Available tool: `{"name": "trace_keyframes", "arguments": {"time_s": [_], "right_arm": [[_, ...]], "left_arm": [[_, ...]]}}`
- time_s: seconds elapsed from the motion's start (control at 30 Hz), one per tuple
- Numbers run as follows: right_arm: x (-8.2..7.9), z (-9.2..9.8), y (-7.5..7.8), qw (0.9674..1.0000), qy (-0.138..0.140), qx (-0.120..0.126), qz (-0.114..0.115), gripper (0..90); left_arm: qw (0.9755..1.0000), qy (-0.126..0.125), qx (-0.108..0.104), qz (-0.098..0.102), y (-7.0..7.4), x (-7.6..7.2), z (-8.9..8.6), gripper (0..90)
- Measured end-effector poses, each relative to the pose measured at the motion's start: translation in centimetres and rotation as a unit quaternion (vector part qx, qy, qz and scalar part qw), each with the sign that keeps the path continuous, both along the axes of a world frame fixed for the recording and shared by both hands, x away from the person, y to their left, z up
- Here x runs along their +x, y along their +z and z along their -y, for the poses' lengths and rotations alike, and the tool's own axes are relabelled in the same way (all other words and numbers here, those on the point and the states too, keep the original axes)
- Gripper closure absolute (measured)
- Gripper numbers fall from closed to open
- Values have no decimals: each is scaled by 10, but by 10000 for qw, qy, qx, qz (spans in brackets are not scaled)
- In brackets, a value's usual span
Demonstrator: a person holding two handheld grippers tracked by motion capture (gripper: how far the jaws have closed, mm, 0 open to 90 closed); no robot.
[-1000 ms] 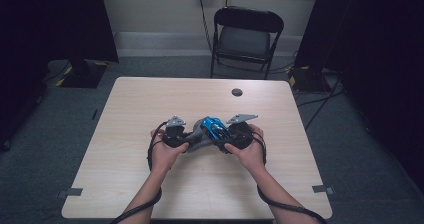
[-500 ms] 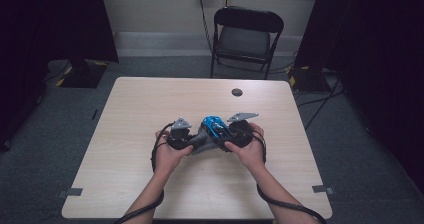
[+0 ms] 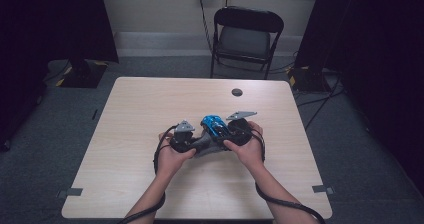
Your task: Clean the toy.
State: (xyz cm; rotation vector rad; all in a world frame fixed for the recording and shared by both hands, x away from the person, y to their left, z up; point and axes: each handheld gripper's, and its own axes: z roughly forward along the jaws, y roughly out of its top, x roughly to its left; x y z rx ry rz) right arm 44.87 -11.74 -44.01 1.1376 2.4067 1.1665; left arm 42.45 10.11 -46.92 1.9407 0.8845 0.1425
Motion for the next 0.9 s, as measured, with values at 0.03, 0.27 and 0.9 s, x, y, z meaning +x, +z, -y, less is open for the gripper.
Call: {"name": "trace_keyframes", "arguments": {"time_s": [0.03,0.27,0.9], "right_arm": [[1,0,0,10000,12,7,-5,261],[2,-1,-2,10000,-40,42,-23,261],[6,-1,1,9999,-99,83,-9,261]], "left_arm": [[10000,-15,-14,1,-1,0,1,722],[10000,-52,-19,-1,-2,-1,3,722],[9996,-265,-5,-13,-1,-7,10,722]]}}
